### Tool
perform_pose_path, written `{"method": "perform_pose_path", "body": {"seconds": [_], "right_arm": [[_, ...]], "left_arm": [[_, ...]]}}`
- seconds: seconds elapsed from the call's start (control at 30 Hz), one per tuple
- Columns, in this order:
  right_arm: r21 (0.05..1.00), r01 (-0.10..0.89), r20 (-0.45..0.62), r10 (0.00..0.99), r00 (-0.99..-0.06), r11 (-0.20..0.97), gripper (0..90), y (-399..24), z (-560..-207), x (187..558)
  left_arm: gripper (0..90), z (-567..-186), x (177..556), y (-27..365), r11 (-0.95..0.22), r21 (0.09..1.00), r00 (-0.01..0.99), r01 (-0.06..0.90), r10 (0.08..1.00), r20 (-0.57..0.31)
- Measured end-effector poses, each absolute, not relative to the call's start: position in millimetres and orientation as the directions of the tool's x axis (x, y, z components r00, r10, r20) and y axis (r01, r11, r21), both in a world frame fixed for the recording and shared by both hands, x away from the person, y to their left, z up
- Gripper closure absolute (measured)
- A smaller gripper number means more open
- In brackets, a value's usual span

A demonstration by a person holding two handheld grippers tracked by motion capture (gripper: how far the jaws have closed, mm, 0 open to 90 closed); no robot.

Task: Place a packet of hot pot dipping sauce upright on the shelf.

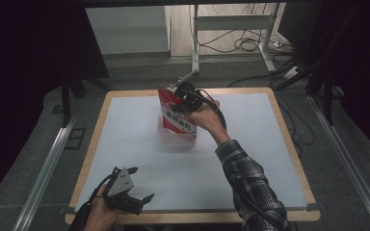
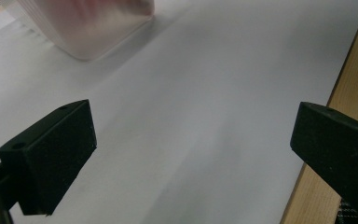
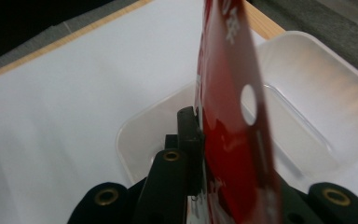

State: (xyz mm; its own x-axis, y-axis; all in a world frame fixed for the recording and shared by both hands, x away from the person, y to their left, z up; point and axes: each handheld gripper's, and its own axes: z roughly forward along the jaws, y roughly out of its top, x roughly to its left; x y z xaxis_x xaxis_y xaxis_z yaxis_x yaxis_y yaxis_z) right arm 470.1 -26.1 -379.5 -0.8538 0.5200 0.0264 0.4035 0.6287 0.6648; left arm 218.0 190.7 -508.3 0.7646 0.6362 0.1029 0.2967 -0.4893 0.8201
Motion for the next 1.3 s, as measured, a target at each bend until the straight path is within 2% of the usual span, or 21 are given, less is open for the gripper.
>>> {"method": "perform_pose_path", "body": {"seconds": [0.23,0.3,0.4,0.43,0.57,0.6,0.63,0.67,0.8,0.83,1.3], "right_arm": [[0.664,0.382,-0.001,0.512,-0.859,0.643,85.5,-24.1,-382.4,467.8],[0.688,0.368,-0.02,0.524,-0.852,0.625,79.0,-26.9,-374.2,466.3],[0.69,0.361,-0.031,0.524,-0.851,0.627,74.7,-27.3,-372.4,465.0],[0.694,0.352,-0.041,0.522,-0.852,0.628,69.3,-28.0,-371.8,463.8],[0.702,0.341,-0.052,0.522,-0.851,0.626,63.2,-29.0,-371.3,462.5],[0.707,0.338,-0.055,0.525,-0.849,0.621,58.1,-30.1,-370.4,461.4],[0.707,0.338,-0.055,0.525,-0.849,0.621,58.1,-30.1,-370.4,461.4],[0.711,0.334,-0.061,0.527,-0.847,0.618,52.2,-31.6,-369.4,460.8],[0.718,0.342,-0.054,0.539,-0.841,0.606,45.1,-34.6,-367.8,460.5],[0.722,0.344,-0.047,0.538,-0.842,0.6,40.6,-36.8,-367.4,460.2],[0.75,0.308,-0.051,0.516,-0.855,0.585,18.9,-44.9,-362.5,452.2]], "left_arm": [[0.1,-508.0,217.8,191.2,-0.484,0.823,0.762,0.297,0.64,0.101],[0.1,-508.2,217.9,190.9,-0.487,0.822,0.762,0.296,0.639,0.104],[0.1,-508.1,218.1,191.1,-0.498,0.816,0.765,0.294,0.634,0.112],[0.1,-508.5,217.8,190.5,-0.491,0.819,0.763,0.296,0.637,0.107],[0.1,-508.4,217.8,190.5,-0.493,0.819,0.763,0.296,0.637,0.108],[0.1,-508.5,217.9,190.4,-0.493,0.818,0.763,0.296,0.637,0.108],[0.1,-508.6,217.9,190.4,-0.493,0.818,0.763,0.296,0.637,0.108],[0.1,-508.7,217.9,190.3,-0.493,0.818,0.763,0.296,0.637,0.107],[0.1,-508.7,218.0,190.5,-0.489,0.82,0.763,0.298,0.639,0.104],[0.0,-508.8,218.0,190.5,-0.487,0.82,0.762,0.3,0.639,0.101],[0.0,-509.2,218.3,190.5,-0.477,0.825,0.763,0.302,0.639,0.091]]}}
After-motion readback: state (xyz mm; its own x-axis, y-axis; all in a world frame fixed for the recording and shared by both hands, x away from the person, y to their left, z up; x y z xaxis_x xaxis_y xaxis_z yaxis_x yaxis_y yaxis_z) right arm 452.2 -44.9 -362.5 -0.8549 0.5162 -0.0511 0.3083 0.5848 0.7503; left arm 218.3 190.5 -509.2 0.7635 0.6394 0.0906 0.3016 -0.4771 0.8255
